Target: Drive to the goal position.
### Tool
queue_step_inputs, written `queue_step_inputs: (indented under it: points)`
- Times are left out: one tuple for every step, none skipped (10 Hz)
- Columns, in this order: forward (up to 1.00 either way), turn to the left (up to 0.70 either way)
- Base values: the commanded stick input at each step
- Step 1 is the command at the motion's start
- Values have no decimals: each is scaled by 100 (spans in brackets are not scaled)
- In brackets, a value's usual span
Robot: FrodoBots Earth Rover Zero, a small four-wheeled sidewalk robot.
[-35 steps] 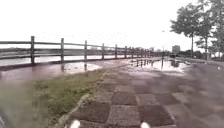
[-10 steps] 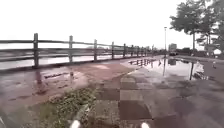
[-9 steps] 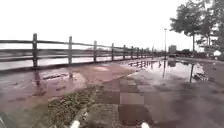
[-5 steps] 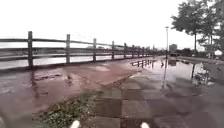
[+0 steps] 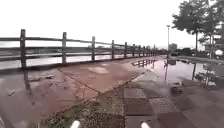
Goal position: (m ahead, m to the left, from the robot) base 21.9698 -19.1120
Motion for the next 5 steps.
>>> queue_step_inputs:
  points:
    - [70, 0]
    - [70, 0]
    - [70, 0]
    - [70, 0]
    - [70, 0]
